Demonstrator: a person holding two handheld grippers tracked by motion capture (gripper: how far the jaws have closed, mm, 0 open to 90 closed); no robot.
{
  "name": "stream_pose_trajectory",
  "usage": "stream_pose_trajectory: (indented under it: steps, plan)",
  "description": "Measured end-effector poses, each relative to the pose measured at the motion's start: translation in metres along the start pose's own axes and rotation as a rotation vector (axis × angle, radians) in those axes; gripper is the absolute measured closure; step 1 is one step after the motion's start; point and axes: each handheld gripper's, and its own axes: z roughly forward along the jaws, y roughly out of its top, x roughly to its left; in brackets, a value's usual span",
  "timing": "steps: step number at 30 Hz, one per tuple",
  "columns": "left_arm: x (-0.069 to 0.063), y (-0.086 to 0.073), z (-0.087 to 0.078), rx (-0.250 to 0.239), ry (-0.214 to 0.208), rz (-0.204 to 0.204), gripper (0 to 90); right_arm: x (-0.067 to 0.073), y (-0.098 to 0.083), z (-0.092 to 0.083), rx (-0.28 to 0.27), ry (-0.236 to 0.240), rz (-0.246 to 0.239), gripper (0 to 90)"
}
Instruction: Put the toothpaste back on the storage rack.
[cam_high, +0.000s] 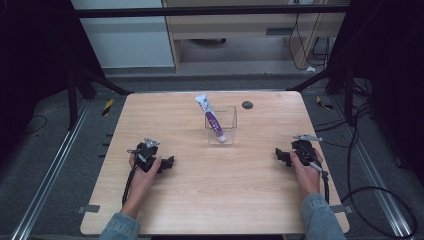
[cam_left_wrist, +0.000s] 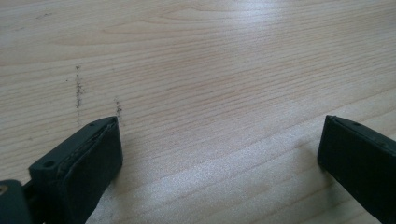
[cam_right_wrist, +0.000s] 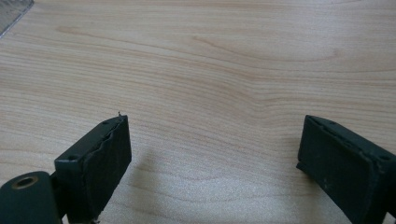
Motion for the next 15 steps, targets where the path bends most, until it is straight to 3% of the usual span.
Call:
stream_pose_trajectory:
  steps: [3, 7, 9, 12, 15]
  plan:
    - [0.000, 0.000, 0.000, 0.000, 0.000, 0.000, 0.0, 0.003, 0.001, 0.001, 0.008, -0.015, -0.017, 9.0]
    - [0.000, 0.000, 0.000, -0.003, 0.000, -0.004, 0.0, 0.008, 0.001, 0.004, 0.031, -0.041, -0.073, 6.3]
    - [0.000, 0.000, 0.000, -0.001, 0.000, -0.004, 0.0, 0.010, 0.001, 0.005, 0.035, -0.036, -0.075, 5.5]
    - [0.000, 0.000, 0.000, -0.003, 0.000, -0.004, 0.0, 0.012, 0.001, 0.005, 0.038, -0.044, -0.062, 2.7]
    - [0.000, 0.000, 0.000, -0.002, 0.000, -0.003, 0.0, 0.015, 0.001, 0.005, 0.047, -0.096, -0.006, 0.3]
